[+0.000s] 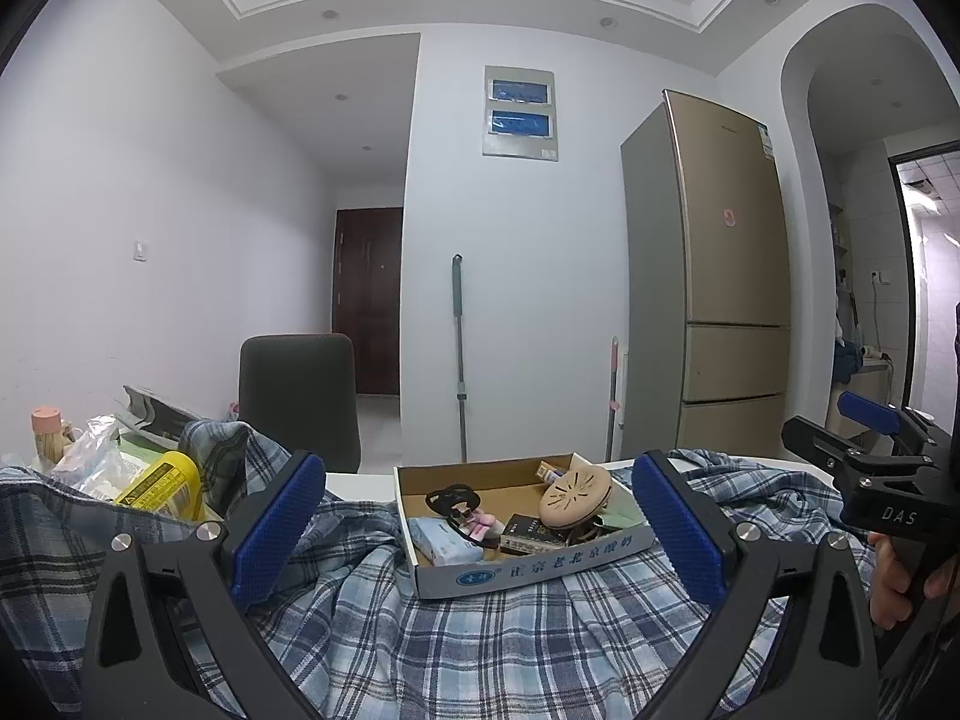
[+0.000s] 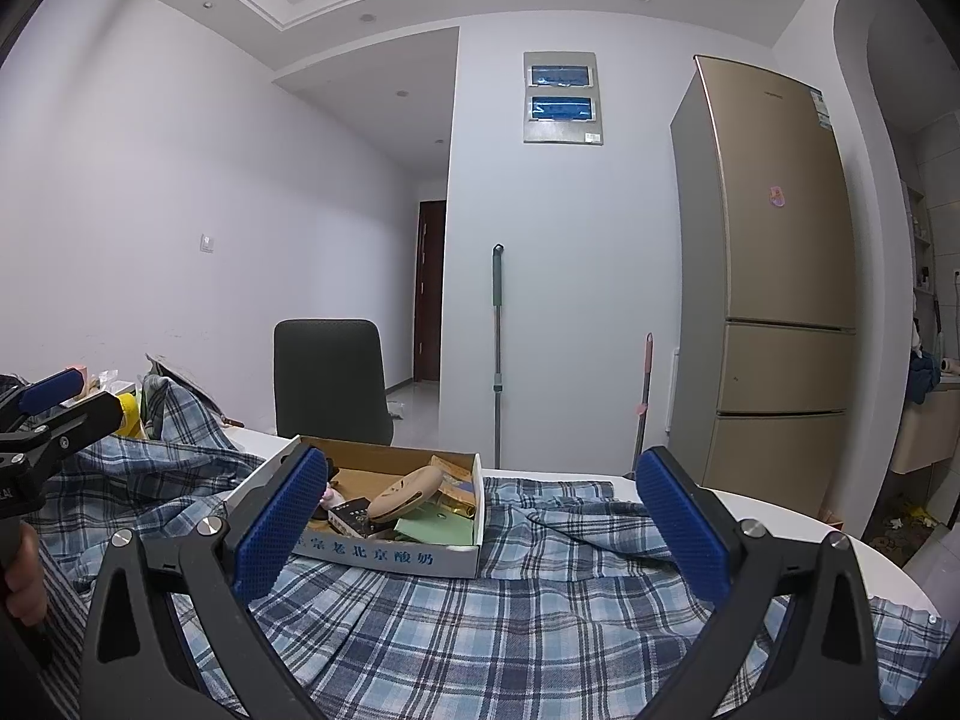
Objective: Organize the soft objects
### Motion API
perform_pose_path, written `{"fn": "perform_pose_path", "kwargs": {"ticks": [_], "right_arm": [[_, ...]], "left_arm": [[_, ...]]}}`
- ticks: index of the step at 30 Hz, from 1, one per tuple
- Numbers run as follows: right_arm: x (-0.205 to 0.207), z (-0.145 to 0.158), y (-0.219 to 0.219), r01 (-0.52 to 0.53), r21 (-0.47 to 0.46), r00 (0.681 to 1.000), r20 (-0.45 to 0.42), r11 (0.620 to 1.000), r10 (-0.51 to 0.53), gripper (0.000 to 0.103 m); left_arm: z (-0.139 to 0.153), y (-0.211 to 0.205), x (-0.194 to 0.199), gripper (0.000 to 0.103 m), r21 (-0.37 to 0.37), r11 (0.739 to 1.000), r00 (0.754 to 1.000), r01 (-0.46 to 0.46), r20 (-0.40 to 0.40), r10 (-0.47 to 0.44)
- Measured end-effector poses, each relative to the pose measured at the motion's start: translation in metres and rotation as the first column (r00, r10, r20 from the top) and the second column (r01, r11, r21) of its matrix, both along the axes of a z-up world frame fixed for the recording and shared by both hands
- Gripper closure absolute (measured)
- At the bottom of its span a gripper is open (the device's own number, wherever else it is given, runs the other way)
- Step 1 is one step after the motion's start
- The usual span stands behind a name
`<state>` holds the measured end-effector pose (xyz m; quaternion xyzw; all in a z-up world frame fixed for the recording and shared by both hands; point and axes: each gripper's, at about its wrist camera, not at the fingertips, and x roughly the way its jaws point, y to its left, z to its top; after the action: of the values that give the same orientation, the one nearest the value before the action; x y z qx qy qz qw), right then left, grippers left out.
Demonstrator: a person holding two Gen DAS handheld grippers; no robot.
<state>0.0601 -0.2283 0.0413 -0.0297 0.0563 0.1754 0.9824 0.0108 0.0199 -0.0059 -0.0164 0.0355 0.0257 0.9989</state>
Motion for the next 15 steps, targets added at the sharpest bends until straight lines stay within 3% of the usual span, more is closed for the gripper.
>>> {"fn": "perform_pose_path", "kwargs": {"ticks": [15], "right_arm": [[-0.0025, -0.0004, 0.0027, -0.002, -0.012, 1.0, 0.012, 1.0, 0.002, 0.0]], "left_arm": [[0.0007, -0.0022, -0.001, 0.0, 0.011, 1.0, 1.0, 0.006, -0.006, -0.006]]}}
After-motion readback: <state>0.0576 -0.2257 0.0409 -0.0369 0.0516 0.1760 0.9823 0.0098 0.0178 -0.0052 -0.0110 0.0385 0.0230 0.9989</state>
